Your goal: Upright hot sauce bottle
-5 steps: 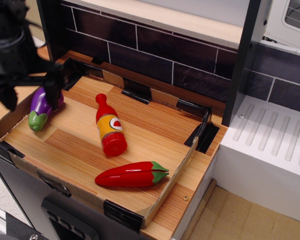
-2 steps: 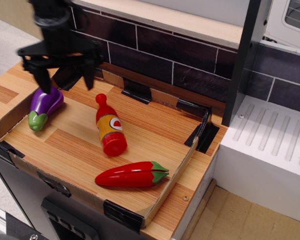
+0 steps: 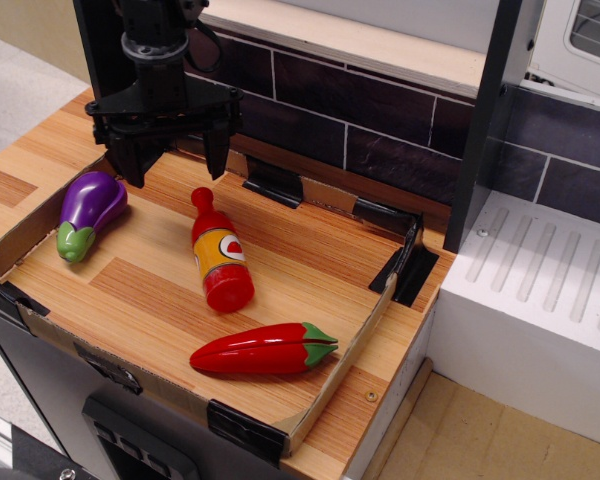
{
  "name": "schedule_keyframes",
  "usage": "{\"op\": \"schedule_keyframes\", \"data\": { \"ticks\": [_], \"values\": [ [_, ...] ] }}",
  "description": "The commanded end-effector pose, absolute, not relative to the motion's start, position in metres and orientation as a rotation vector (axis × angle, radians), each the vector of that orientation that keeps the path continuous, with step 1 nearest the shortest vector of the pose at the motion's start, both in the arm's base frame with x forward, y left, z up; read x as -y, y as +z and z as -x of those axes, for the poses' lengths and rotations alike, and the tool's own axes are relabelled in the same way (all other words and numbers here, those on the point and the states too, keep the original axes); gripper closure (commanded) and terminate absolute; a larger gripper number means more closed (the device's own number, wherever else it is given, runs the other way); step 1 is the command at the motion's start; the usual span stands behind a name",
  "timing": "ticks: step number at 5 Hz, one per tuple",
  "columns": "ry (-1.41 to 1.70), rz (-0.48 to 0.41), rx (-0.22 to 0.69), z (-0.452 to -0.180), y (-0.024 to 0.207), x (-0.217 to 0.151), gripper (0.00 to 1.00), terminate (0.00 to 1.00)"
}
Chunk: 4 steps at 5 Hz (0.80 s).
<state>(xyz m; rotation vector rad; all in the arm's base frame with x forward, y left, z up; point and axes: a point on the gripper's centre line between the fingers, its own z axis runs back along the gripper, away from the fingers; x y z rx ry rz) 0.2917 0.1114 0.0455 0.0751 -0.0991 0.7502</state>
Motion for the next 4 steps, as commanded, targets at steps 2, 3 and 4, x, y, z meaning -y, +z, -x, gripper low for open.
{"op": "schedule_keyframes", "data": {
  "ticks": [2,3,4],
  "values": [
    [0.840,-0.042,0.086,-0.305,0.034,-0.109,0.00,0.00],
    [0.847,-0.049,0.077,-0.305,0.027,-0.109,0.00,0.00],
    [0.839,-0.057,0.080,-0.301,0.019,-0.104,0.00,0.00]
  ]
}}
